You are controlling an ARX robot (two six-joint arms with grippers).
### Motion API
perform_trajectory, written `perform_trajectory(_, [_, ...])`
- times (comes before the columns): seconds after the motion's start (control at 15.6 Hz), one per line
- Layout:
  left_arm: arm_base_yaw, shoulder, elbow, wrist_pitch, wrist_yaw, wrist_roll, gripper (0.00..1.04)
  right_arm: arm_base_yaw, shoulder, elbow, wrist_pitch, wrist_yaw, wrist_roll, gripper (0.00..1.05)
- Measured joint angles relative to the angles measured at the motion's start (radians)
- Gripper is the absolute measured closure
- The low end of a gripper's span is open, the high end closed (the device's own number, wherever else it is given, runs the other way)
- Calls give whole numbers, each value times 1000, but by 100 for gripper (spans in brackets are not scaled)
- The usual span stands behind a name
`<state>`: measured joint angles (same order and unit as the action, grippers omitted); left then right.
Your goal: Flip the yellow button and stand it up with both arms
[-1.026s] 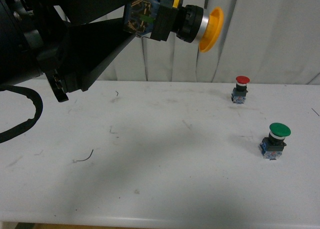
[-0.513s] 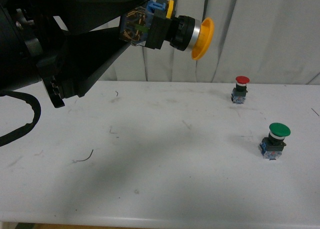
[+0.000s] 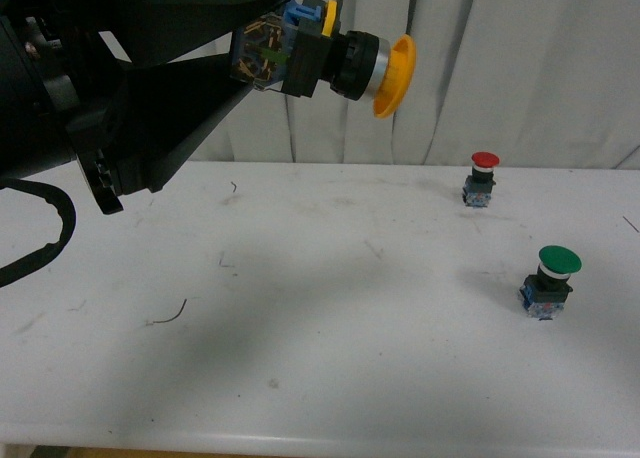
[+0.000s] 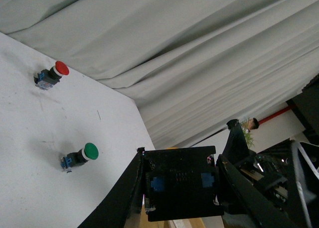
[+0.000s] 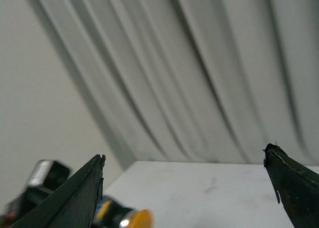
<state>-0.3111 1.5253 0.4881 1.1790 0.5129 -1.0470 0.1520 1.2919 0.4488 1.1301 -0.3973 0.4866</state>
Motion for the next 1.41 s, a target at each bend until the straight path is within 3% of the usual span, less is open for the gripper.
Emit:
perform_trajectory(0.13, [-5, 8, 2, -3, 0, 0, 69, 52, 84, -43, 159, -86, 261, 6])
perform_trajectory(0.32, [4, 18, 9, 3, 12, -1, 69, 126, 233, -61, 150, -105, 589, 6])
perform_trajectory(0.51, [21, 19, 15, 13, 23, -2, 69, 145, 336, -49, 154, -81, 752, 6])
perform_trajectory(0.96, [26, 20, 15, 19, 35, -5, 69, 195, 437, 74, 155, -18, 899, 6])
perform_trajectory(1.22, [32, 32, 15, 23, 39, -4, 69, 217, 446, 117, 156, -11, 941, 6])
perform_trajectory(1.41, [32, 33, 15, 26, 41, -4, 69, 281, 457, 136, 154, -39, 949, 6])
